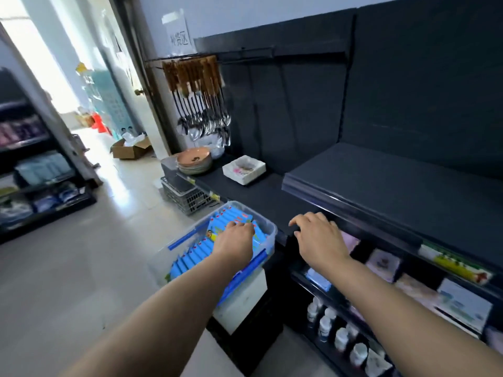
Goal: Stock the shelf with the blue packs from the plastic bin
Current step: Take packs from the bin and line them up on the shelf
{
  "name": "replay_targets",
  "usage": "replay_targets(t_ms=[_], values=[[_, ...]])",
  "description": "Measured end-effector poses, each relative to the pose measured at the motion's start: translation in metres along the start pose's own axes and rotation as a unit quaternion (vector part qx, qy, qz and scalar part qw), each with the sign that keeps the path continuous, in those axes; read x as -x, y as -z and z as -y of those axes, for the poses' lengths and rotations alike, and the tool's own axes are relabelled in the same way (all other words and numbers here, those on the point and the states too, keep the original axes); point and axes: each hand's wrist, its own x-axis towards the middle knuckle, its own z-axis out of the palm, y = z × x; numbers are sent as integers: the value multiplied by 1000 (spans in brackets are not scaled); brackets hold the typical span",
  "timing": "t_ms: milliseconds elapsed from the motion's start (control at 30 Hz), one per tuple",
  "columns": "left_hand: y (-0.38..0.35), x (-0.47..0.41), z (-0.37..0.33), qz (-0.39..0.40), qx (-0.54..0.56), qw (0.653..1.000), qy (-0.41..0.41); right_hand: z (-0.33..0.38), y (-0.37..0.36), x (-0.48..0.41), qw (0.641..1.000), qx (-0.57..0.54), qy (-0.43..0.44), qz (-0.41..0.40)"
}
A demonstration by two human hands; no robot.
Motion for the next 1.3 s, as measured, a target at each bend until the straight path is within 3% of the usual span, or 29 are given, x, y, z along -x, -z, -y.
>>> replay_targets(t_ms=[200, 367, 700, 1100, 1300], values=[[-21, 13, 118, 58, 19, 993, 98, 74, -58, -13, 999, 3, -14, 52], [-34, 22, 170, 82, 37, 985, 148, 110, -94, -17, 993, 13, 2, 115], [-70, 12, 206, 129, 35, 979, 155, 140, -144, -50, 982, 4, 35, 186], [-102, -84, 249, 157, 43, 969, 186, 133, -220, -186, 966, -56, 12, 250], [-107, -114, 263, 161, 63, 964, 200, 135, -260, -236, 959, -34, 20, 282]])
